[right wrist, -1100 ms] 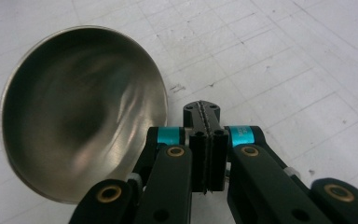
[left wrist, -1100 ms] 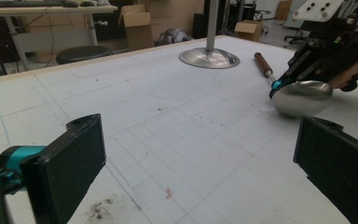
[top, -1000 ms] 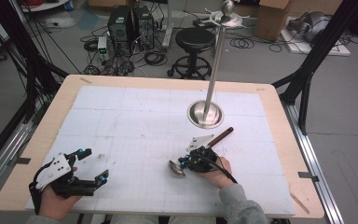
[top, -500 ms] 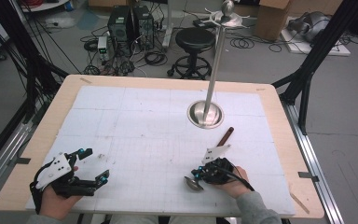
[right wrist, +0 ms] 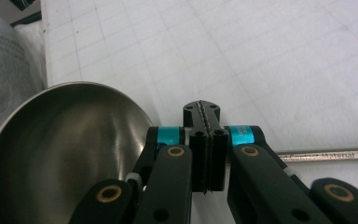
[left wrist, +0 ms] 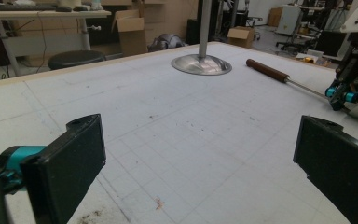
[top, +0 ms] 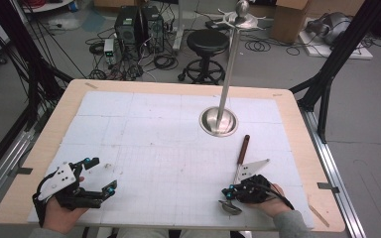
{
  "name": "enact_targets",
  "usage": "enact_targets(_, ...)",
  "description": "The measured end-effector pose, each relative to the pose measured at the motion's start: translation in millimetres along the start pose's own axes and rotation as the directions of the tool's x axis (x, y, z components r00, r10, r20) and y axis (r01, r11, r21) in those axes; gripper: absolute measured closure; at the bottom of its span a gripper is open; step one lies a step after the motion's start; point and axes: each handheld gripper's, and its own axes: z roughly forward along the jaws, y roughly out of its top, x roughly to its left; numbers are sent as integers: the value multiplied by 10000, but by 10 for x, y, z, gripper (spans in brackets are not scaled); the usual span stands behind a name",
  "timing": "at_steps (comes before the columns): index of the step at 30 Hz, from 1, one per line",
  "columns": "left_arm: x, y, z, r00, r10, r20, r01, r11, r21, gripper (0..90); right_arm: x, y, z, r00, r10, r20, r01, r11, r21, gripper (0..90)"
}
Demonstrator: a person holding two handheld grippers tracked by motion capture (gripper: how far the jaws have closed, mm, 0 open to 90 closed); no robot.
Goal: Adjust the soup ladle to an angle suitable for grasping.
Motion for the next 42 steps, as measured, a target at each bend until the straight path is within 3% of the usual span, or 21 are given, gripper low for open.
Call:
enact_targets(19, -6, -1, 6, 10000, -31, -9, 31, 10000, 18, 25, -29, -426, -406, 9996, 264, 49, -264, 9996, -44, 900)
enact_targets(24, -7, -1, 12, 10000, -28, -15, 28, 10000, 29, 25, -44, -474, -442, 9995, 331, 15, -331, 9993, -167, 900)
enact_targets(29, -4, 2, 14, 10000, 2, 17, -2, 10000, 25, 25, -75, -476, -440, 9989, 421, -227, -432, 9979, -488, 900)
enact_targets(33, -4, -4, 24, 10000, -24, 21, 24, 10000, 56, 25, -155, -424, -530, 9982, 433, 404, -375, 9901, -1356, 900)
enact_targets(34, -4, -4, 24, 10000, -29, 14, 29, 10000, 62, 25, -230, -408, -582, 9919, 688, 1073, -498, 9841, -1706, 900)
enact_targets(37, -5, -5, 25, 10000, -67, -19, 67, 10000, 32, 25, -372, -406, -612, 9682, 1079, 2257, -626, 9780, -1992, 900)
enact_targets(38, -3, -7, 24, 10000, -63, -19, 63, 10000, 57, 25, -372, -406, -612, 9682, 1079, 2257, -626, 9780, -1992, 900)
enact_targets(39, -4, -10, 23, 10000, -58, -32, 58, 10000, 73, 25, -412, -408, -610, 9608, 1160, 2516, -662, 9779, -1982, 900)
enact_targets(40, -2, -11, 19, 10000, -21, -27, 21, 9999, 111, 25, -499, -408, -605, 9440, 1278, 3042, -700, 9785, -1940, 900)
enact_targets(42, -5, -15, 13, 10000, -69, -61, 69, 9999, 116, 25, -572, -412, -606, 9308, 1537, 3317, -910, 9762, -1970, 900)
